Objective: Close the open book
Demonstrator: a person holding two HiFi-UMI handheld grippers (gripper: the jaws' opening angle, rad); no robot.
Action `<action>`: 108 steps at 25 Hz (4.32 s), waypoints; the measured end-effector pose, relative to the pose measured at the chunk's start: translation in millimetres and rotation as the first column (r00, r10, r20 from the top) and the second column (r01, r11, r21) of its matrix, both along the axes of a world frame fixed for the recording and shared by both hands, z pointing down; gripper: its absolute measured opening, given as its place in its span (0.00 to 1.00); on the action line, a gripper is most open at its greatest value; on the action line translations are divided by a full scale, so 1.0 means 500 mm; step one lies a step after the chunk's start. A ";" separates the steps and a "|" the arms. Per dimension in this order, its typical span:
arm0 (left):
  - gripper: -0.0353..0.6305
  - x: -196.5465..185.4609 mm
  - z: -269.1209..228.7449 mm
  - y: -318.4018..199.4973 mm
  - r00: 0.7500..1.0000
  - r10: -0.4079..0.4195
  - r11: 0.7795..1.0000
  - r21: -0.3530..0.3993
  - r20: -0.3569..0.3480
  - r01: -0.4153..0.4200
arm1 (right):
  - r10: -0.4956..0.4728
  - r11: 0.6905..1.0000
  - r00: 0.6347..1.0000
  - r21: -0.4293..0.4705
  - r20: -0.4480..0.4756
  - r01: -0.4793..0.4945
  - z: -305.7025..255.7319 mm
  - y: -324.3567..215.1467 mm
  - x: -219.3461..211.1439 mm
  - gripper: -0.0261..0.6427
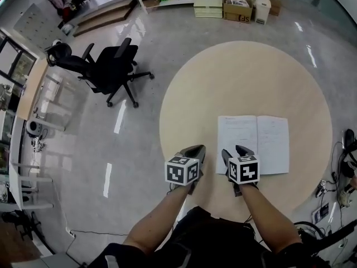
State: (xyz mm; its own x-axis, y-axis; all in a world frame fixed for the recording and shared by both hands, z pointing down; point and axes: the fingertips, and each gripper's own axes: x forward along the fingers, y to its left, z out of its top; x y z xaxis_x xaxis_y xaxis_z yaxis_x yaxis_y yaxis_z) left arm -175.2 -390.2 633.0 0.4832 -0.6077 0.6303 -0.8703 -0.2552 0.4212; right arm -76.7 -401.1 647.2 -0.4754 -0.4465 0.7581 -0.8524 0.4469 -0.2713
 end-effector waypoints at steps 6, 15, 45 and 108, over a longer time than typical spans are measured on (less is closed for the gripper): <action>0.03 -0.013 0.062 0.002 1.000 0.003 0.997 -0.073 0.017 -0.002 | -0.015 0.999 0.996 -0.053 -0.093 0.010 0.077 0.007 -0.031 0.36; 0.03 -0.017 0.110 0.013 0.999 0.036 0.991 -0.133 0.039 -0.030 | -0.031 0.998 0.972 -0.066 -0.234 0.015 0.139 -0.001 -0.035 0.36; 0.03 0.015 0.098 0.018 0.994 0.097 0.991 -0.093 -0.041 -0.100 | 0.005 0.999 0.956 -0.035 -0.292 -0.016 0.139 0.007 -0.021 0.19; 0.03 0.357 0.007 -0.010 0.967 0.252 0.967 -0.042 -0.033 -0.253 | 0.464 0.882 0.877 -0.160 0.127 -0.444 0.141 -0.048 0.683 0.14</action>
